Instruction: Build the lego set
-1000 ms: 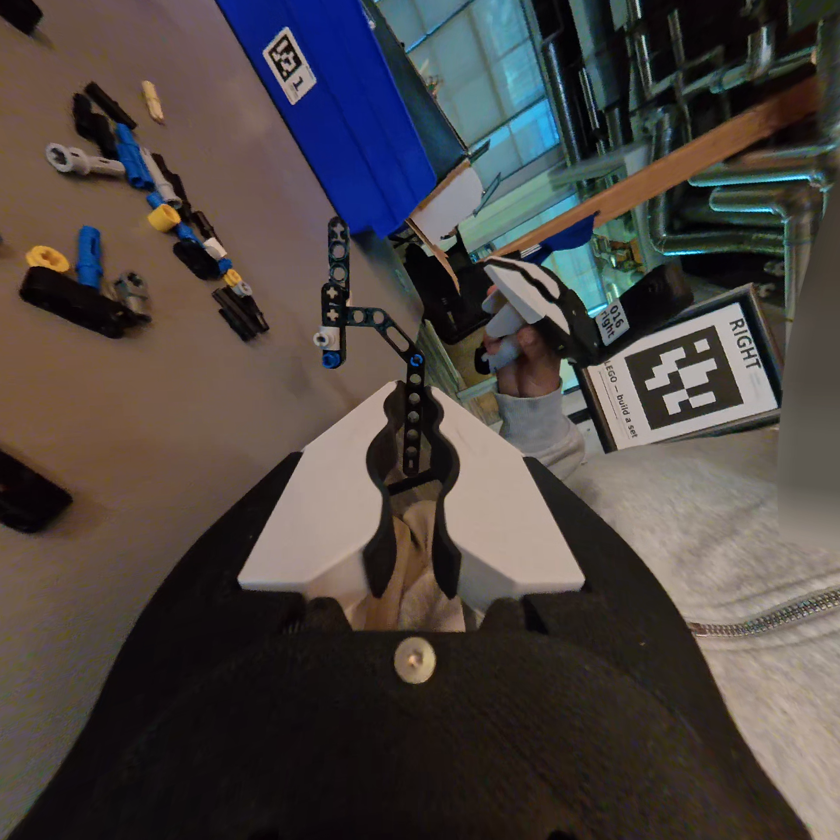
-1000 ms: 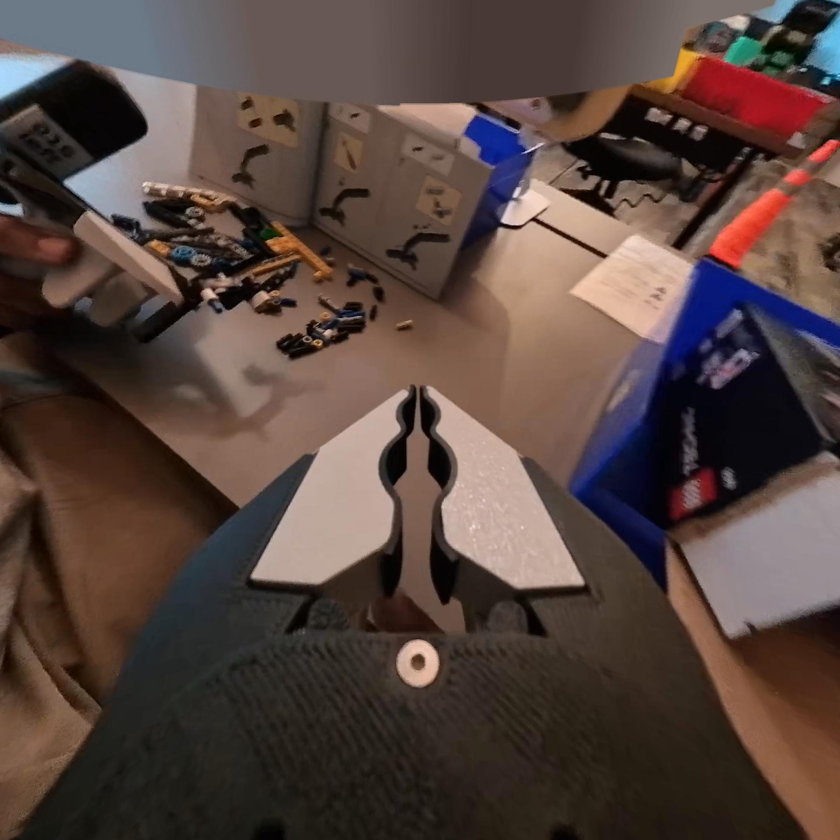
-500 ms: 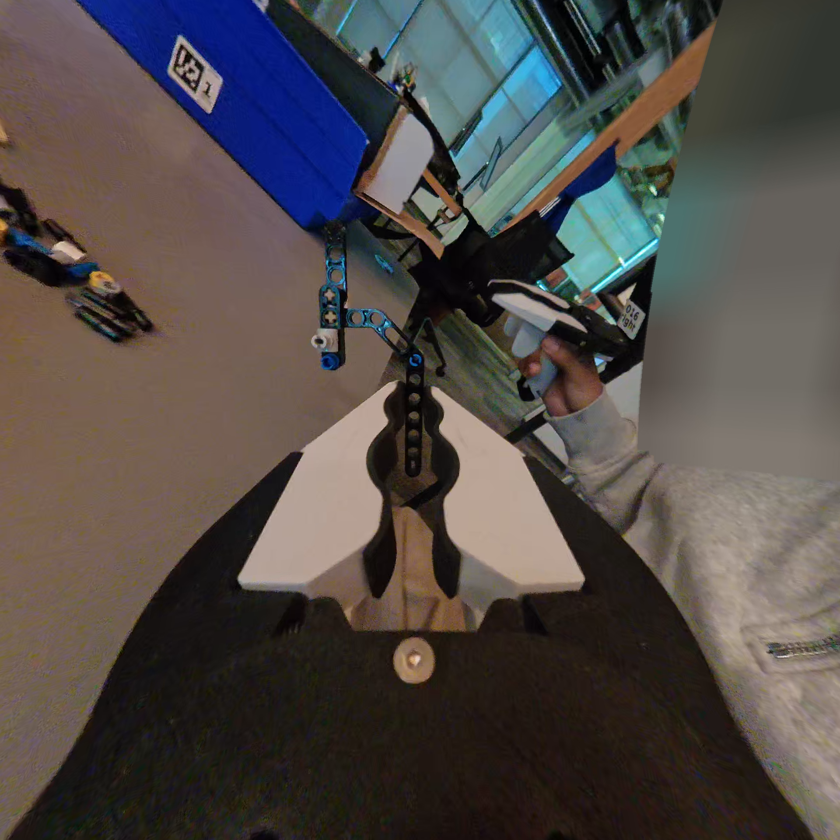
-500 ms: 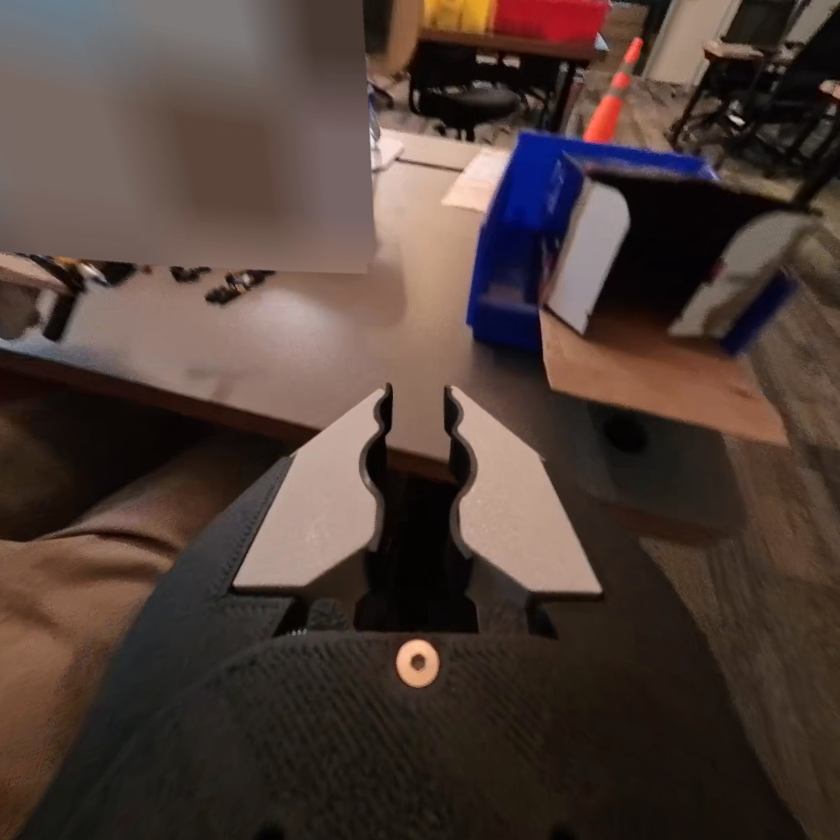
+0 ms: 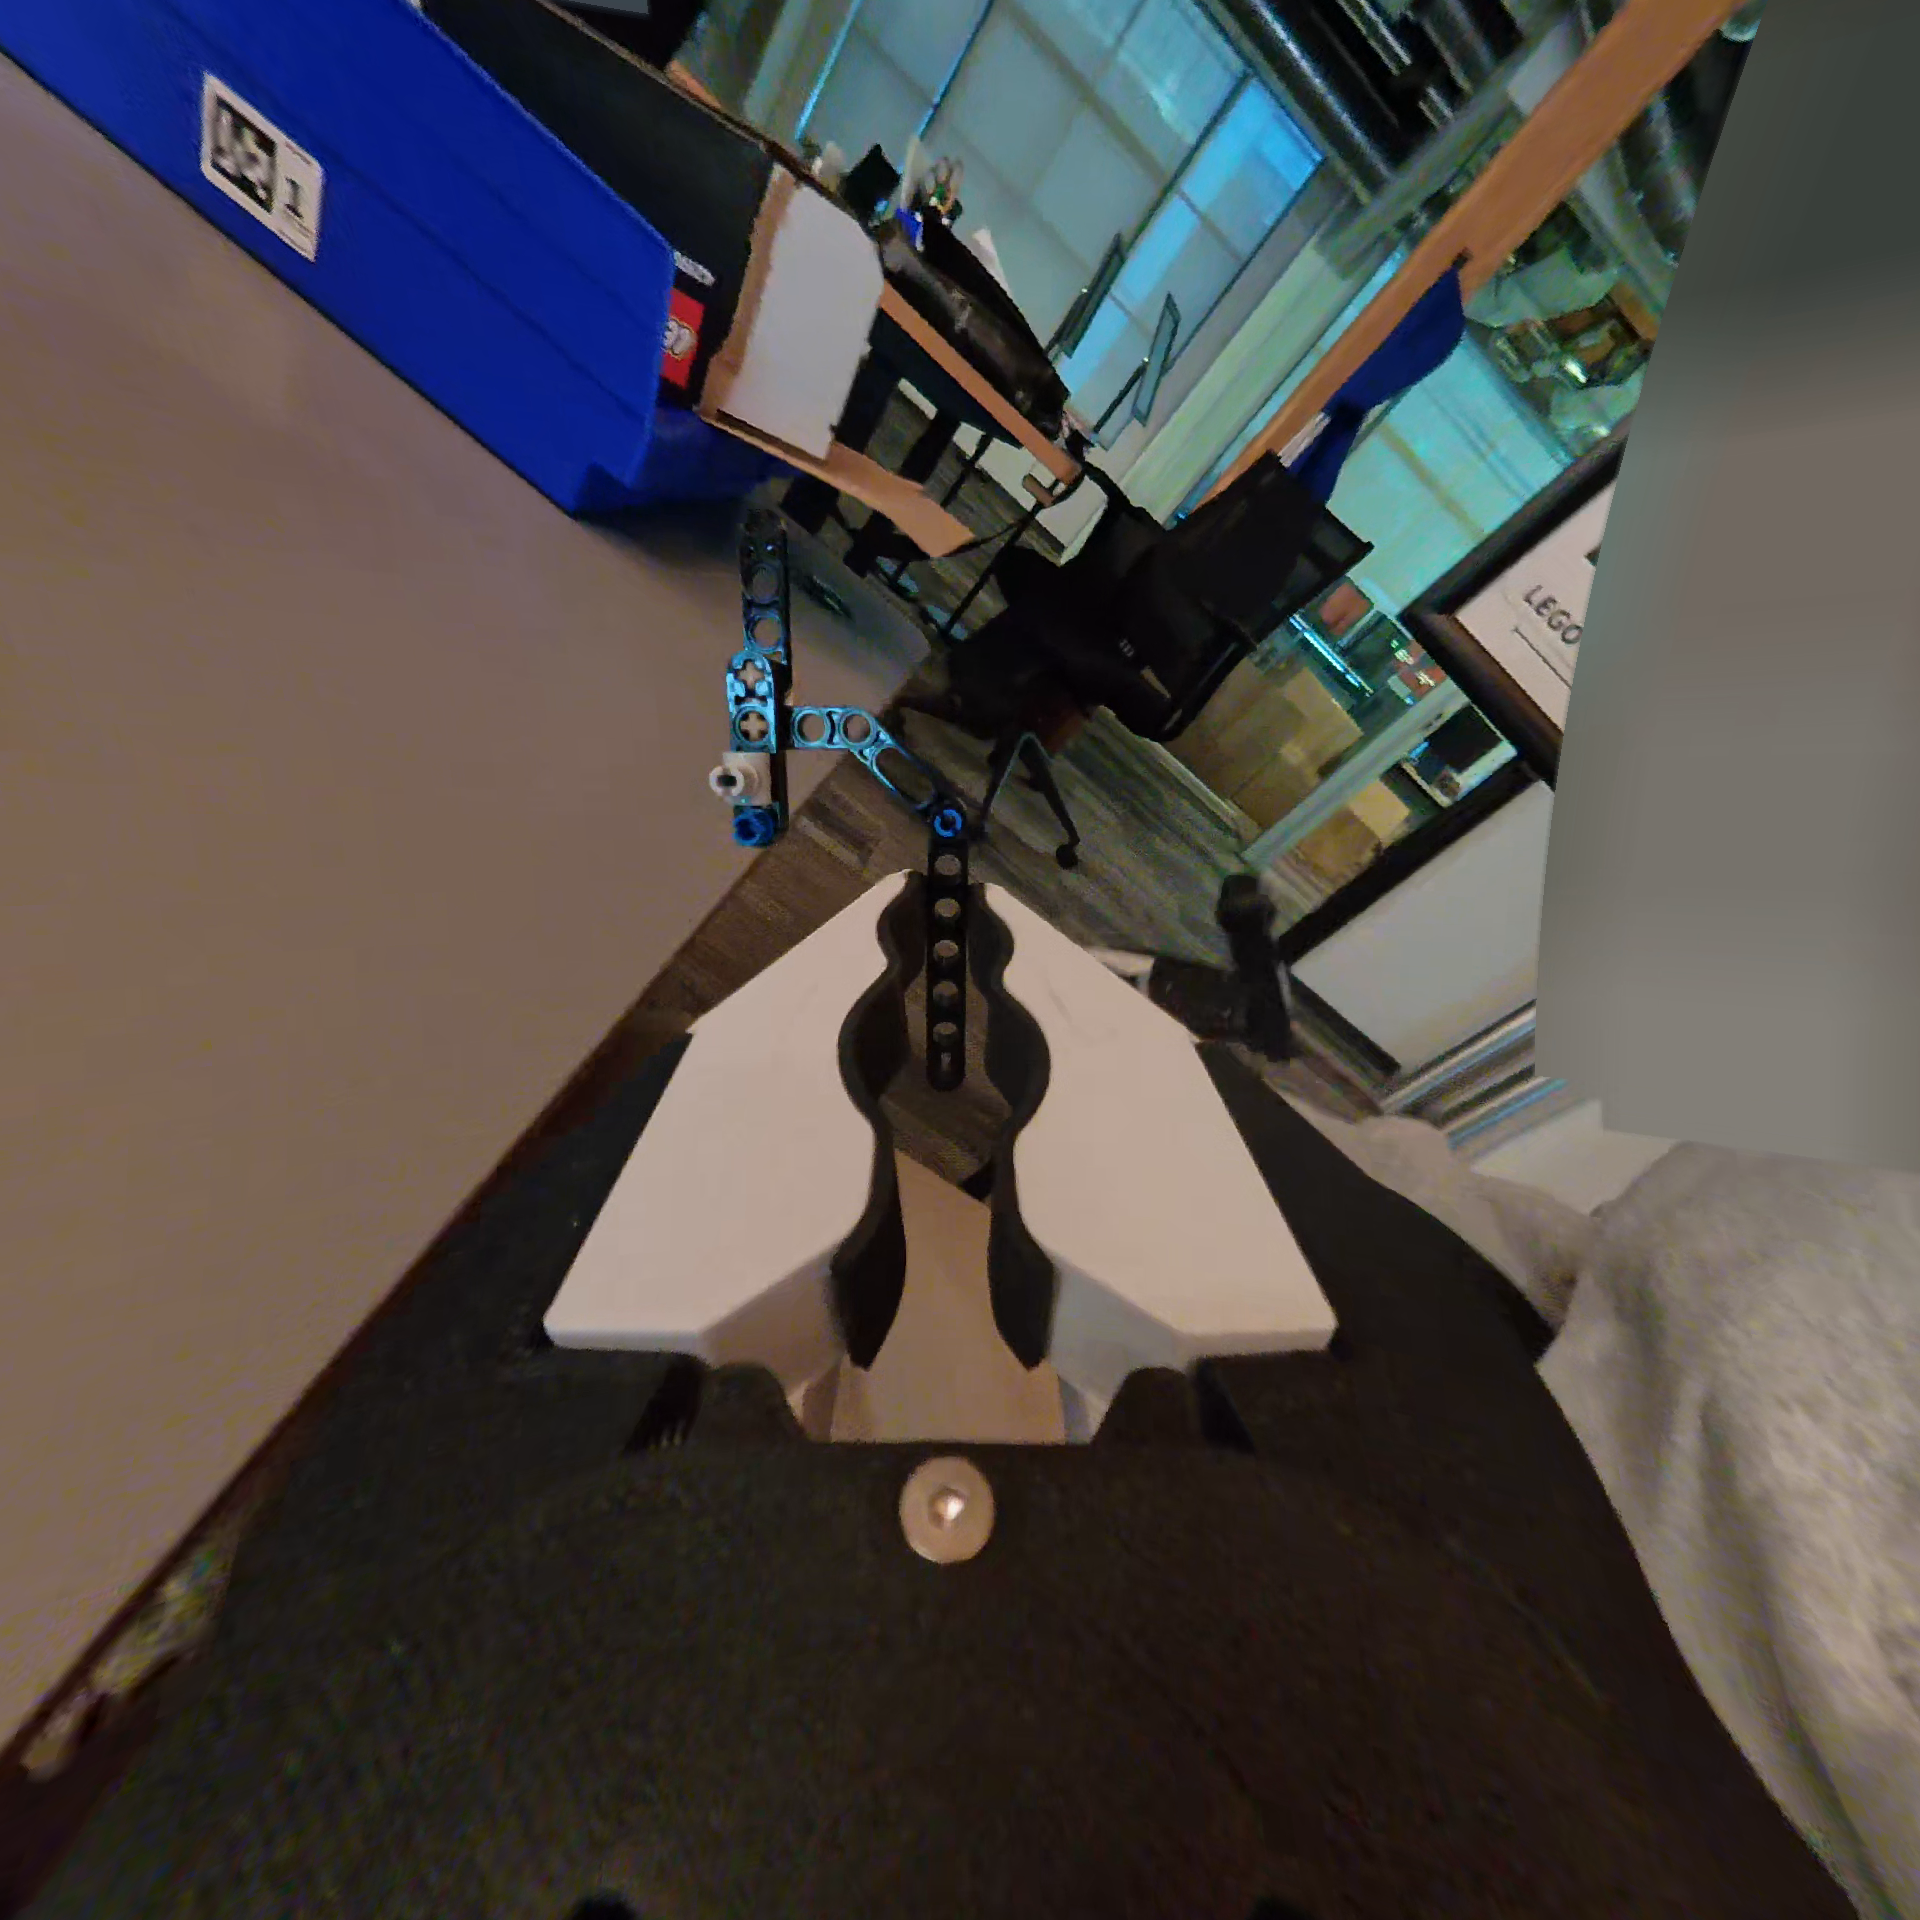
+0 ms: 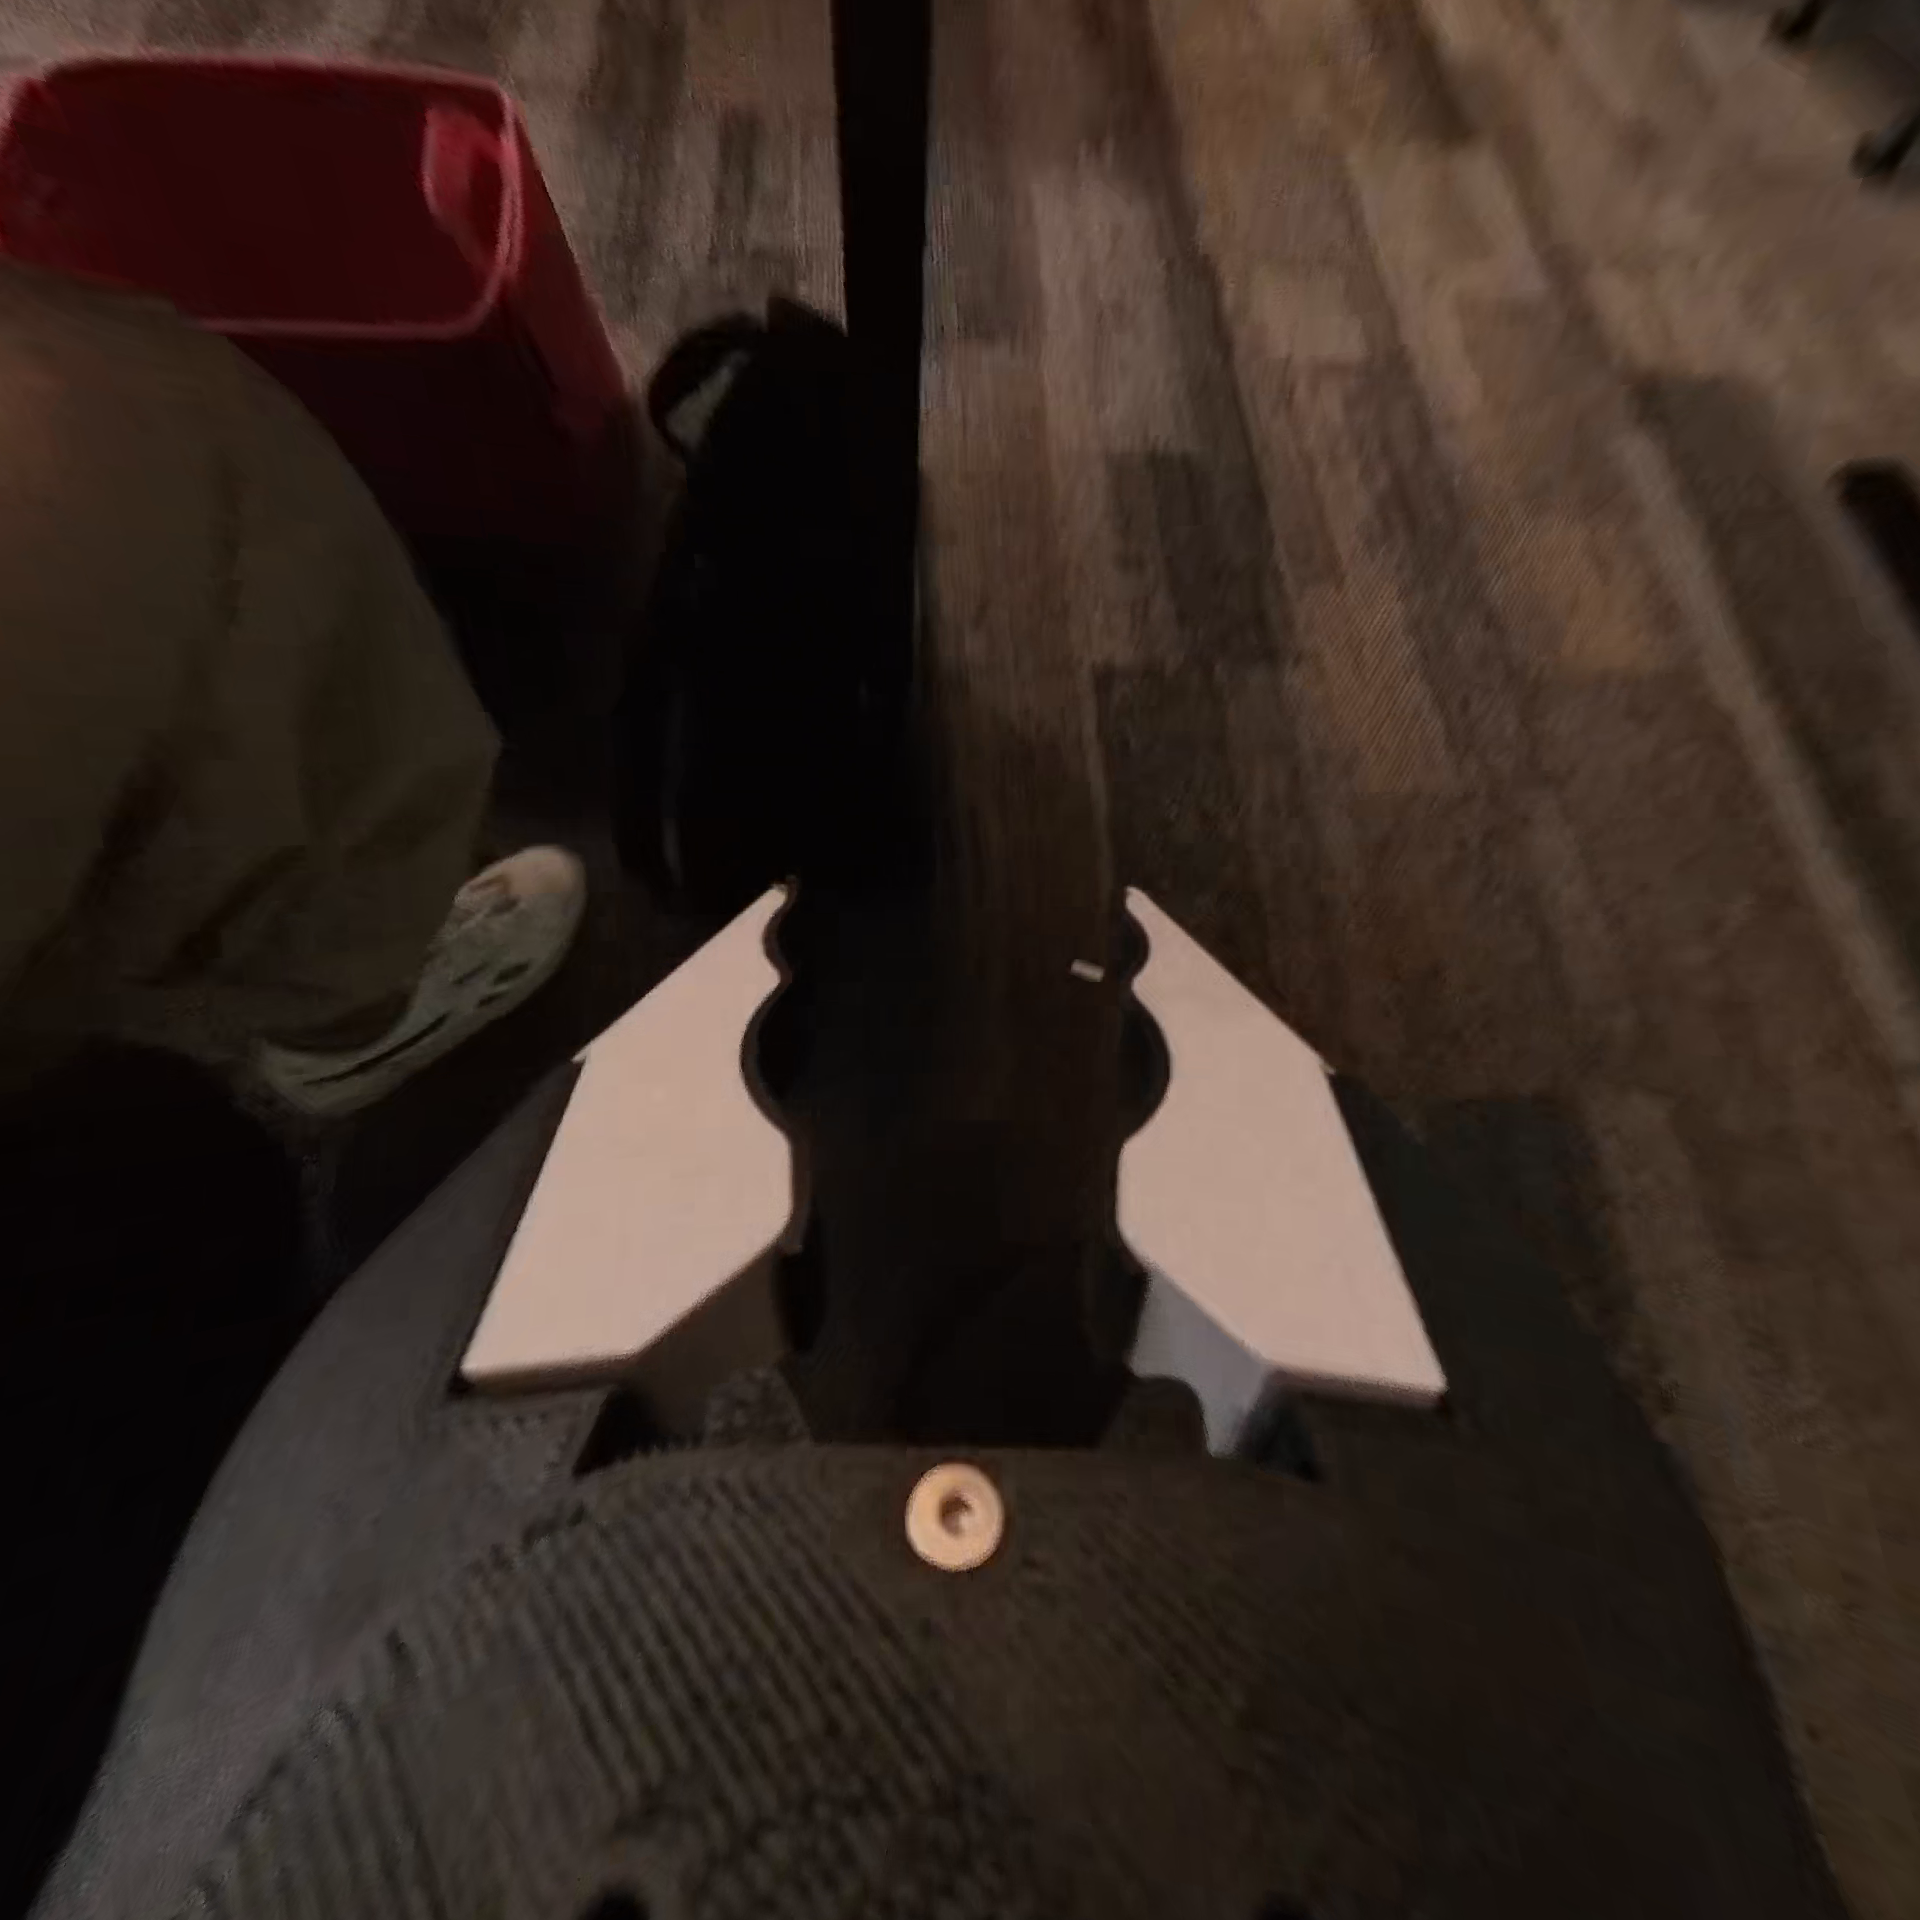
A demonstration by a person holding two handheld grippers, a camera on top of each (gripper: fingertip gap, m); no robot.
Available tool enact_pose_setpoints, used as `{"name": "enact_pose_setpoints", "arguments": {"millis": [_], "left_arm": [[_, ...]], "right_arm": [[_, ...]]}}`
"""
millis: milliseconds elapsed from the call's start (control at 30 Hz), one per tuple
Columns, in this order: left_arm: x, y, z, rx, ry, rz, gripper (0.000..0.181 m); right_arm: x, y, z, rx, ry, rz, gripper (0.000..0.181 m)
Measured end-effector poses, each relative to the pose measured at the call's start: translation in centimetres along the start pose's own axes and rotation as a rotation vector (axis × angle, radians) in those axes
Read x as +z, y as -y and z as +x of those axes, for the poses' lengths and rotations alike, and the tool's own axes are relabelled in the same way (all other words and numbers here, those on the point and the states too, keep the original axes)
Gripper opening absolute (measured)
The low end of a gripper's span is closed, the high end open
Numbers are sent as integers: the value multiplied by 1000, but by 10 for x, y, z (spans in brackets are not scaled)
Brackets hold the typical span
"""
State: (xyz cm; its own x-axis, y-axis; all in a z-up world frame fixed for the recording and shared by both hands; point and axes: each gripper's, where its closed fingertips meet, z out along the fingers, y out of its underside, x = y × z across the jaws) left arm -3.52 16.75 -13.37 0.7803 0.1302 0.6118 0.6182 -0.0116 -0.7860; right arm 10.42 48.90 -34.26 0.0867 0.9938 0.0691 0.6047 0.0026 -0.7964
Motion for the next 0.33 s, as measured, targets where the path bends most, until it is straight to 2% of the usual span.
{"name": "enact_pose_setpoints", "arguments": {"millis": [67, 167, 233, 333], "left_arm": [[6, 10, -12, -4, 21, 22, 5], [16, 28, -31, -47, 27, 55, 5], [23, 42, -45, -109, 21, 81, 5], [32, 61, -65, -216, 0, 140, 5]], "right_arm": [[40, -45, 15, 63, 32, -55, 53], [113, -109, 36, 186, 83, -97, 58], [164, -157, 57, 245, 59, -180, 59], [233, -213, 89, 289, -9, -254, 57]]}}
